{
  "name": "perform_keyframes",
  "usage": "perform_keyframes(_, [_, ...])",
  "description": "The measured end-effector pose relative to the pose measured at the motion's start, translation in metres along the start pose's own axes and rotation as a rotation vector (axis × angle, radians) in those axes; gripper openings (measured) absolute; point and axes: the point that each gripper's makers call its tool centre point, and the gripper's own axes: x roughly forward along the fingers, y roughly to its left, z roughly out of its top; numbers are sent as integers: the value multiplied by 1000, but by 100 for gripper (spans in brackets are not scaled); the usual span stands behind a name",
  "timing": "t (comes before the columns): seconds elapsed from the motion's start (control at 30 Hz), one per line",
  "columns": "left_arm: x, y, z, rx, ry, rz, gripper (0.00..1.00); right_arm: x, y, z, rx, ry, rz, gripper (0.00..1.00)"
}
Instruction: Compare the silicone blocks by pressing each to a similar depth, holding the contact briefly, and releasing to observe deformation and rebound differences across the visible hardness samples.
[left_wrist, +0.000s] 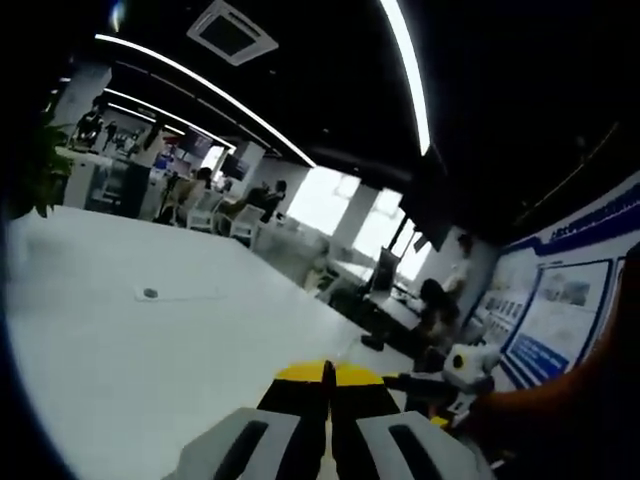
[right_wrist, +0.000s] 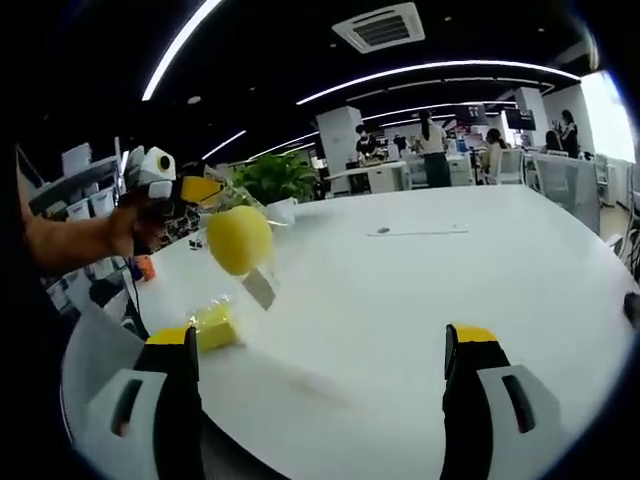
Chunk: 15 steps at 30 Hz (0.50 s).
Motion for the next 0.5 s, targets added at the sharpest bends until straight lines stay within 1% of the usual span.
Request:
perform_keyframes(0.17, [0,-3,0,0,3,-6,0,1,0,1,-9,0,7,96])
perform_keyframes(0.37, [-1,-6,2,-9,-3,-16,0,8,2,6,-30,-7,28,96])
perform_keyframes(0.5, [-3,-8,5,-10,-10,-19,0,15,6,11,-44,-14,61,96])
